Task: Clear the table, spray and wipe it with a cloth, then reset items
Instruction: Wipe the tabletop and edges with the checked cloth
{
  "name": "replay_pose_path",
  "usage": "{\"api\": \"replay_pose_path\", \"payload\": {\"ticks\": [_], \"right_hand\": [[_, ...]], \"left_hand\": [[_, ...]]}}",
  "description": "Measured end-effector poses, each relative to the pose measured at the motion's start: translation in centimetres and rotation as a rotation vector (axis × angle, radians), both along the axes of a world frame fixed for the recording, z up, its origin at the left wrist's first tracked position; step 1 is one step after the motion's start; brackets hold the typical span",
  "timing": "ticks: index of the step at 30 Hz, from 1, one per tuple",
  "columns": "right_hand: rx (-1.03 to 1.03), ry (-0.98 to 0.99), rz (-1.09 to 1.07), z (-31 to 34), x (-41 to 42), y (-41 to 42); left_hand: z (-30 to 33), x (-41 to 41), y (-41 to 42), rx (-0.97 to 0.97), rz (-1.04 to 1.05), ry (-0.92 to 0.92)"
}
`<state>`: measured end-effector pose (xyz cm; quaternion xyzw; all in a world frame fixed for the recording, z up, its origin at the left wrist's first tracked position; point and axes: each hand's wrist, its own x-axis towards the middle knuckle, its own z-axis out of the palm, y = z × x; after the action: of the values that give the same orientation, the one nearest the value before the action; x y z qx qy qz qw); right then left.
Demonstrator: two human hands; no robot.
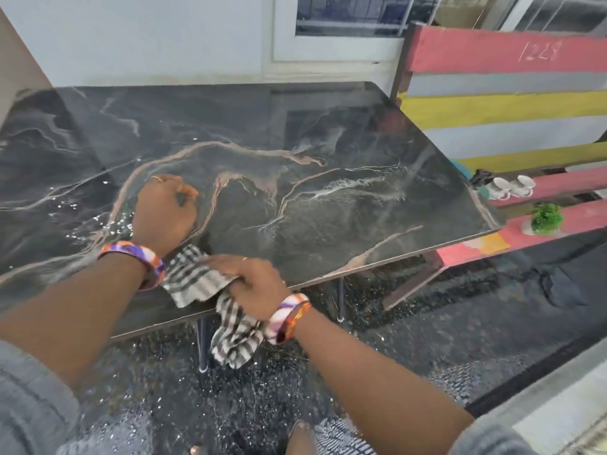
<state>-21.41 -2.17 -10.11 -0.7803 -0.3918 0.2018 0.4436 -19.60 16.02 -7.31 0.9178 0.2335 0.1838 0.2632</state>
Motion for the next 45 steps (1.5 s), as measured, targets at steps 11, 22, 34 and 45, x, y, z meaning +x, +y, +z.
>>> {"api": "replay_pose_path", "payload": {"ticks": [11, 22, 34, 45], "right_hand": [[-0.575, -0.275, -0.471, -0.2, 10.9, -14.4], [-0.728, -0.545, -0.180, 0.0, 0.5, -0.2], [-0.344, -0.521, 0.159, -0.6, -17.7, 21.7], [0.216, 0.028, -0.441, 3.5, -11.1, 18.5]], "left_hand": [[-1.1, -3.1, -2.4, 0.006, 0.069, 0.111], [-0.7, -12.8, 8.5, 0.079, 0.352, 0.087], [-2.1, -25.3, 20.8, 0.012, 0.448, 0.117], [-2.4, -22.3, 22.1, -0.230, 0.320, 0.156]]}}
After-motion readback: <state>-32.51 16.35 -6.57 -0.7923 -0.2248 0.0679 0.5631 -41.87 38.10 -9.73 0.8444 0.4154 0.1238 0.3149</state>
